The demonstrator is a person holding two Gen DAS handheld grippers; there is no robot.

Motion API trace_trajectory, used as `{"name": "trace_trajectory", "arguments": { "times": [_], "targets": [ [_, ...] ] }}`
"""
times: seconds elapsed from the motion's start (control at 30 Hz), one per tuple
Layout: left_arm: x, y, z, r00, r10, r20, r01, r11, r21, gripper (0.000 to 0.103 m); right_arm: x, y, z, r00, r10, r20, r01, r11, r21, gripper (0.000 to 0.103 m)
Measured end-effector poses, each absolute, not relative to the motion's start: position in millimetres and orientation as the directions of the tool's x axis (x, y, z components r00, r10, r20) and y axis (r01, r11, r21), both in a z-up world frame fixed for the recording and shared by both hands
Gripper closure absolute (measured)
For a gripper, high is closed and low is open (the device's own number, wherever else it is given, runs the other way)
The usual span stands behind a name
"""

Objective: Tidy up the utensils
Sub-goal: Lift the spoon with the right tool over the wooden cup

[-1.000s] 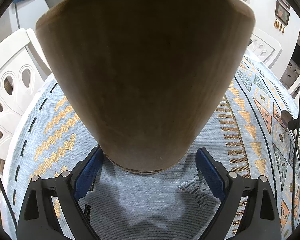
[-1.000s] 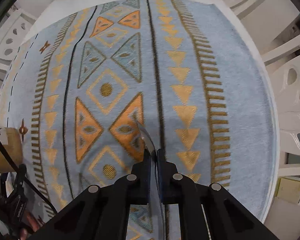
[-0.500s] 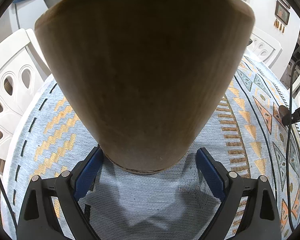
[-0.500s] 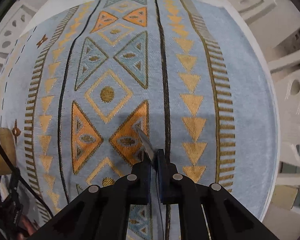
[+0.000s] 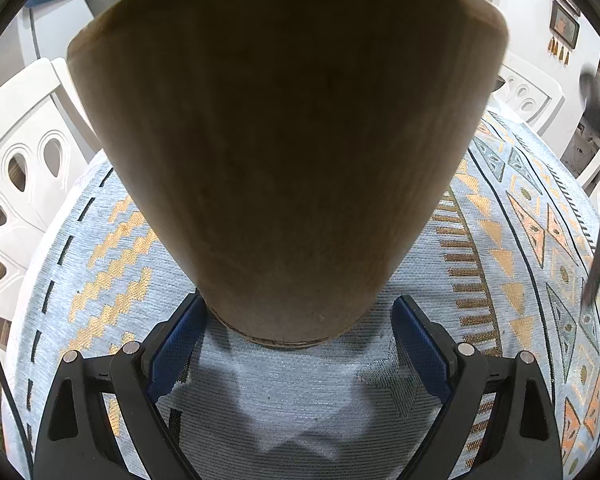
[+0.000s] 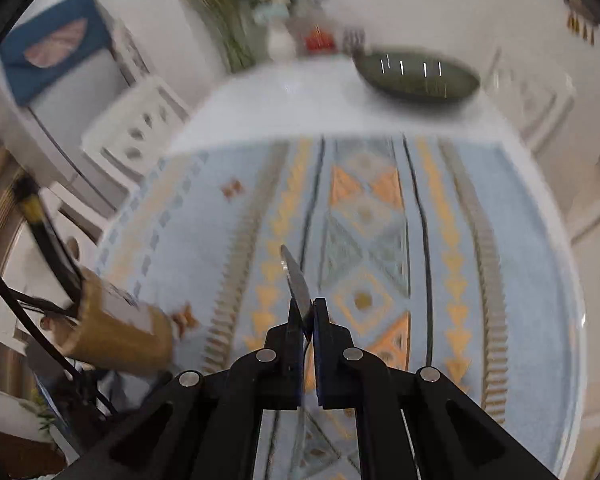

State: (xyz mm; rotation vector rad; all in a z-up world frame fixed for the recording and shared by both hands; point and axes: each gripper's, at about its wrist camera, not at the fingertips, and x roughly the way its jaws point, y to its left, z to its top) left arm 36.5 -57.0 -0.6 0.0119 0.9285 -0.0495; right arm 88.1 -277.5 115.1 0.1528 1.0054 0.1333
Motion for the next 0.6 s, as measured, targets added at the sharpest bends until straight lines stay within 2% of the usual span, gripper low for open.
{"name": "trace_trajectory", "arguments": {
  "times": [0.17,0.33,0.5,0.6],
  "targets": [
    [36.5,-56.4,-0.7,0.598,-0.037,-0.801,0.048,0.999,-0.011,0.009,87.4,-269.2,174.4,0.661,0.190,-0.726,-0.085,0.980,0.179,0.099],
    [36.5,-56.4,-0.7,0.598,-0.038,-0.801,0.048,0.999,-0.011,0.009,81.3,-244.7,260.6,0.788,0.261,-0.557,-0.182,0.964,0.194,0.099],
    [36.5,-56.9,-0.6,0.598,-0.038,-0.801,0.048,0.999,-0.012,0.009,69.0,-211.2,324.1,0.825,0.390,-0.409,-0.320,0.919,0.231,0.099],
    [36.6,-56.9,-0.7,0.598,-0.038,-0.800,0.048,0.999,-0.012,0.009,62.7,-185.2,340.2,0.814,0.452,-0.365,-0.391,0.891,0.229,0.099]
  ]
}}
